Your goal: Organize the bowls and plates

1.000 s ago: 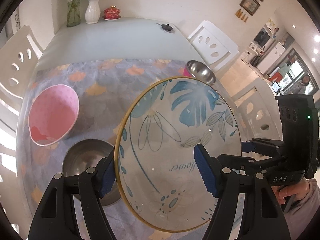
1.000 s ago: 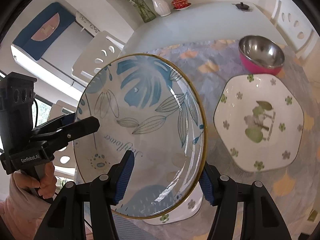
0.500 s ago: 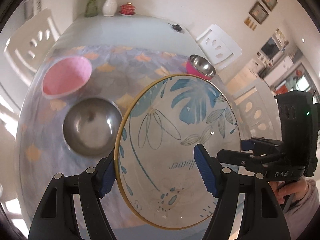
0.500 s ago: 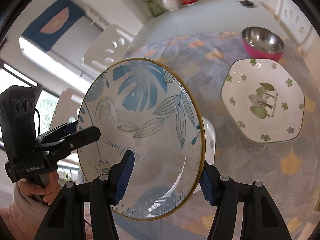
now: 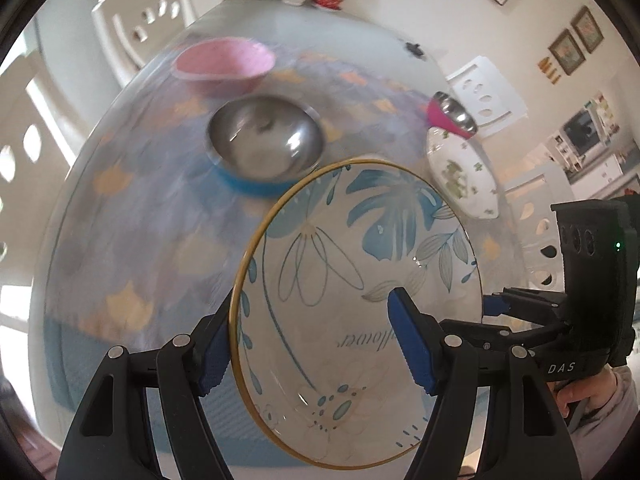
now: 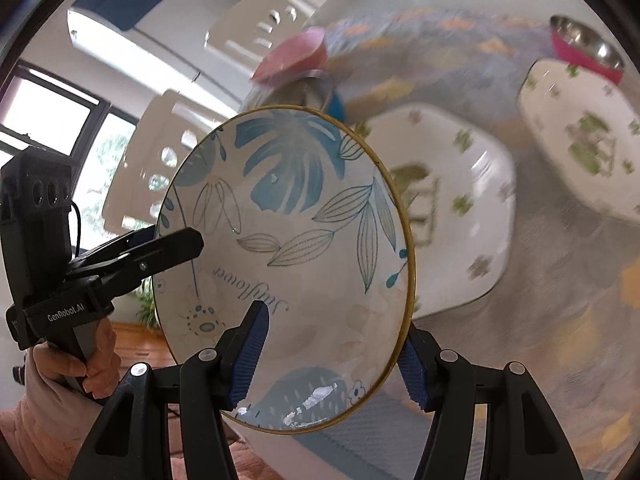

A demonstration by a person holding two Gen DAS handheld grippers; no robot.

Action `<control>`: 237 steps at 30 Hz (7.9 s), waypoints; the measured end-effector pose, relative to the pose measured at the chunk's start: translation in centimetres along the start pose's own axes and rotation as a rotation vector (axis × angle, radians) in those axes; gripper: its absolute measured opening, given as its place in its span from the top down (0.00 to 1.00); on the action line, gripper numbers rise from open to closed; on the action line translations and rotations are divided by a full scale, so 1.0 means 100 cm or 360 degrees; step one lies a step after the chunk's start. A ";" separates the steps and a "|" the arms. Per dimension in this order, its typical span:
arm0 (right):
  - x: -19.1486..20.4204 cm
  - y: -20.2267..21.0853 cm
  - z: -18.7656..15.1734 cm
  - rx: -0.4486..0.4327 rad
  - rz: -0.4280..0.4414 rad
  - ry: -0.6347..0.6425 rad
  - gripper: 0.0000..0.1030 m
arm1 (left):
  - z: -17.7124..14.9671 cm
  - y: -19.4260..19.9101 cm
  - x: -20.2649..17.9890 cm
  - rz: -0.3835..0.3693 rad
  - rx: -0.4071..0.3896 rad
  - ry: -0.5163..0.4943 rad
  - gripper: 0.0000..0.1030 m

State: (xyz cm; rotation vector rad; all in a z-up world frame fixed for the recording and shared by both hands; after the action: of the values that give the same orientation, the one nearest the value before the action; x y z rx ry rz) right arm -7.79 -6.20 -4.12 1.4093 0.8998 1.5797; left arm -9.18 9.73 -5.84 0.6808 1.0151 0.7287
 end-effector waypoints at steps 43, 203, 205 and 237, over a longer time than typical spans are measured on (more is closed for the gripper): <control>0.039 -0.086 -0.040 0.0288 0.0003 -0.0195 0.42 | -0.053 -0.041 0.103 0.0000 0.0405 0.0039 0.33; -0.061 0.052 0.066 -0.0446 -0.0047 -0.0341 0.51 | 0.066 -0.041 -0.040 -0.0147 0.0060 -0.0195 0.53; -0.052 0.049 0.066 -0.0431 -0.0032 -0.0317 0.51 | 0.060 -0.034 -0.034 -0.0131 0.0045 -0.0168 0.53; 0.048 -0.030 0.011 -0.0057 0.0106 -0.0004 0.51 | -0.042 0.001 0.064 0.0032 0.0054 0.0216 0.53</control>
State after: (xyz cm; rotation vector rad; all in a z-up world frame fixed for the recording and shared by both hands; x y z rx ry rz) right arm -6.57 -0.58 -4.75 1.4287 0.8264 1.6351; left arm -10.84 15.57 -10.46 0.6788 1.1484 0.7852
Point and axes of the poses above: each gripper's, at about its wrist camera, not at the fingertips, and y roughly against the way its jaws point, x to its left, z to its top, the point moved 10 cm from there along -y, roughly the way its jaws point, and after that the axes turned 13 degrees about -z, right-handed, at the moved point
